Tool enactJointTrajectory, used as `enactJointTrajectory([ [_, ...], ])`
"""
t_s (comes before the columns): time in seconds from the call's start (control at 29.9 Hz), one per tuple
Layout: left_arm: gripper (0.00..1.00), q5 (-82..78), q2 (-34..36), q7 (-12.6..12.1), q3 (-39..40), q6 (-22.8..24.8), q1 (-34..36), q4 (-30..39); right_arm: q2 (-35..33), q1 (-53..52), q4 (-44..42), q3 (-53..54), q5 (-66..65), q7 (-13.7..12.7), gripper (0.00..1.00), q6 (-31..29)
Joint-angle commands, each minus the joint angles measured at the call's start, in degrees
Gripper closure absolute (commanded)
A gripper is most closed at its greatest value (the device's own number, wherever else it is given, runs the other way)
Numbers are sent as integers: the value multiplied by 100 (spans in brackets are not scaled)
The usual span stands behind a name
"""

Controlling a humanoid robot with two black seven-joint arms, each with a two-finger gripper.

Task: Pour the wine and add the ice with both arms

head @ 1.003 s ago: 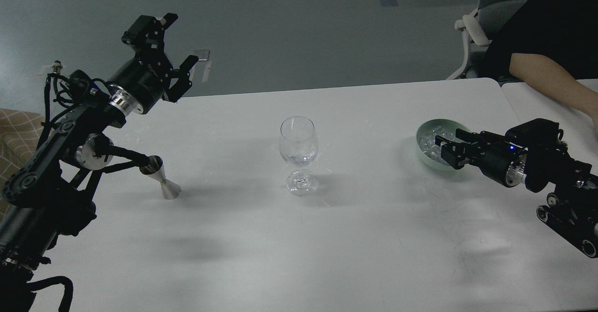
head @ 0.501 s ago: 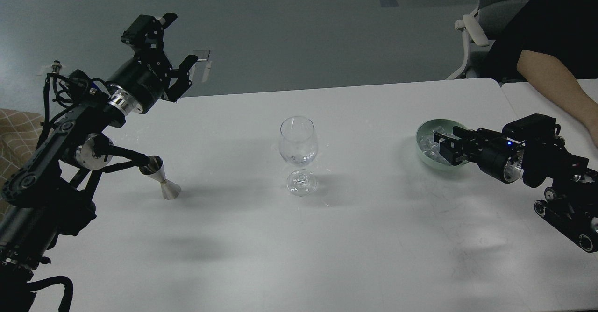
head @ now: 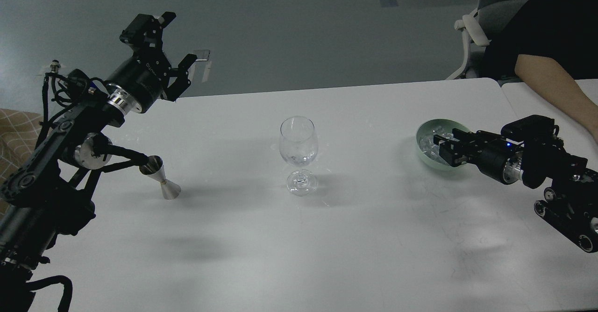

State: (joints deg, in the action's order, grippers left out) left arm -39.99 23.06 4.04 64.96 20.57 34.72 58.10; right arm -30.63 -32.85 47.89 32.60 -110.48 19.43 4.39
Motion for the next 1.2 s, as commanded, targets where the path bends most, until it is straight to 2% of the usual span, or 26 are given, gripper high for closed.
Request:
enactJointTrajectory([
  [0.0, 2, 0, 14, 0, -1, 0, -10, 0, -5, -2, 1, 1, 0, 0, 51, -26],
  [0.23, 2, 0, 14, 0, 17, 0, -1, 0, -5, 7, 10, 1, 9, 0, 55, -26],
  [0.4, 2, 0, 14, 0, 17, 0, -10, 0, -5, -2, 18, 1, 9, 0, 66, -79],
  [0.47, 2, 0, 5, 0, 17, -9, -1, 0, -5, -2, 19, 1, 9, 0, 75, -79],
  [0.64, 2, 9, 5, 0, 17, -9, -10, 0, -5, -11, 45, 1, 26, 0, 84, -79],
  [0.9, 2, 0, -12, 0, 17, -9, -1, 0, -118, -107, 97, 9, 53, 0, 89, -79],
  [1.17, 2, 0, 14, 0, 17, 0, -1, 0, -716, -406, 739, 18, 114, -53, 89, -290],
])
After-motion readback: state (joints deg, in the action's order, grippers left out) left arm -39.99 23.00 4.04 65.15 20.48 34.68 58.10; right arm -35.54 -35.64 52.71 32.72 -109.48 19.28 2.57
